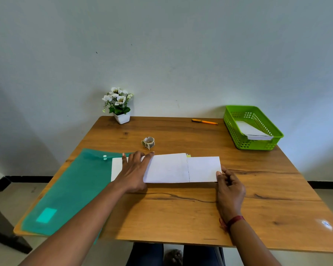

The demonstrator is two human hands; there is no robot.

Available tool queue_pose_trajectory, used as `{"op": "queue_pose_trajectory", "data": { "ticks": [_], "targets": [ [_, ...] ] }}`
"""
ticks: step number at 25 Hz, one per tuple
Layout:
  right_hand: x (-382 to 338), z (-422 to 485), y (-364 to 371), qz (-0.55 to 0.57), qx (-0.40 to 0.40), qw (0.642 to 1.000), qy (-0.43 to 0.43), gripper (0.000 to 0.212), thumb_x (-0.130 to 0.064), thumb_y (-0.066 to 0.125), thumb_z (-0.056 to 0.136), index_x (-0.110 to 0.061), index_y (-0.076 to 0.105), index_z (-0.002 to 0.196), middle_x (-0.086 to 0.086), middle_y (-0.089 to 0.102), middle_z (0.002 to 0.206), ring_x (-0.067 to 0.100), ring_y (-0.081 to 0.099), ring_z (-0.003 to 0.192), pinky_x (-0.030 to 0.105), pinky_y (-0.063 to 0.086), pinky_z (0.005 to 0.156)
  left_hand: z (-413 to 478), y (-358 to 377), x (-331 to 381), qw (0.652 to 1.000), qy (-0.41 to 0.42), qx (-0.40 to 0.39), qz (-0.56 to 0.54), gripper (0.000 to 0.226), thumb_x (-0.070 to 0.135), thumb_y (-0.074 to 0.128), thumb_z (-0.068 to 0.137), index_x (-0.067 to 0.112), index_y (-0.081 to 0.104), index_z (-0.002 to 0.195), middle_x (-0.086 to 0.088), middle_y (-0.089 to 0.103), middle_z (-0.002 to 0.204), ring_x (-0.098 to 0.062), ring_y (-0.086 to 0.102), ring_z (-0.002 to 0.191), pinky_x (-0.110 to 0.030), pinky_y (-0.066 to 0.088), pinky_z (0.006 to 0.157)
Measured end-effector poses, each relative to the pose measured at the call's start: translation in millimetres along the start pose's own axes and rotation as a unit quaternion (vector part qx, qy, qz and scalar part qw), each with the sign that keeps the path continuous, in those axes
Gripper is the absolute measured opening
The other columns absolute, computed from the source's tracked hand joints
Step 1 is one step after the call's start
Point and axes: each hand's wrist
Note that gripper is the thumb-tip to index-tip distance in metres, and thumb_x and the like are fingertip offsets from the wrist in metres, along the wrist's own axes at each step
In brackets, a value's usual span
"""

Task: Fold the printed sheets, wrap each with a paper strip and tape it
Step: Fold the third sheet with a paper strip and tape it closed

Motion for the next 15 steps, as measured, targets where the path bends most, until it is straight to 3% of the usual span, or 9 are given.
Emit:
{"op": "queue_pose_trajectory", "data": {
  "ticks": [3, 7, 11, 15],
  "targets": [
    [-3, -2, 0, 0.025, -0.038, 0.999, -0.009, 0.021, -0.029, 0.066, 0.093, -0.025, 0.071, 0.113, -0.01, 0.073, 0.104, 0.008, 0.067, 0.102, 0.034, 0.058, 0.086, 2, 0, 11, 1.0, 0.016, -0.002, 0.0, 0.118, 0.036, 0.083, 0.064, 0.029, 0.007, 0.154, -0.005, 0.024, 0.14, -0.027, 0.018, 0.137, -0.063, 0.0, 0.118],
    [-2, -2, -1, 0.016, -0.1, 0.995, -0.026, 0.021, -0.029, 0.059, 0.097, -0.022, 0.073, 0.111, -0.005, 0.074, 0.105, 0.016, 0.067, 0.103, 0.049, 0.056, 0.087, 8, 2, 27, 0.999, 0.038, 0.001, 0.002, 0.119, 0.043, 0.081, 0.063, 0.031, 0.005, 0.154, -0.003, 0.024, 0.139, -0.025, 0.019, 0.135, -0.062, -0.002, 0.118],
    [-3, -1, -1, 0.043, -0.147, 0.987, -0.044, 0.022, -0.018, 0.058, 0.099, -0.024, 0.075, 0.111, -0.005, 0.069, 0.111, 0.018, 0.064, 0.109, 0.05, 0.053, 0.092, 13, 8, 39, 0.999, 0.052, 0.006, 0.01, 0.122, 0.049, 0.079, 0.06, 0.031, 0.004, 0.154, -0.004, 0.024, 0.137, -0.026, 0.02, 0.133, -0.063, -0.002, 0.118],
    [-7, -1, -3, 0.08, -0.18, 0.98, -0.018, 0.031, -0.031, 0.061, 0.091, -0.018, 0.073, 0.115, -0.004, 0.063, 0.123, 0.019, 0.058, 0.119, 0.047, 0.05, 0.098, 16, 13, 50, 0.998, 0.056, 0.003, 0.012, 0.125, 0.052, 0.08, 0.06, 0.031, 0.001, 0.153, -0.004, 0.023, 0.14, -0.027, 0.018, 0.136, -0.062, -0.004, 0.118]
  ]
}}
Point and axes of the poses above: each hand's wrist, its own z-axis towards the middle knuckle, its own y-axis out of the palm, x = y × z
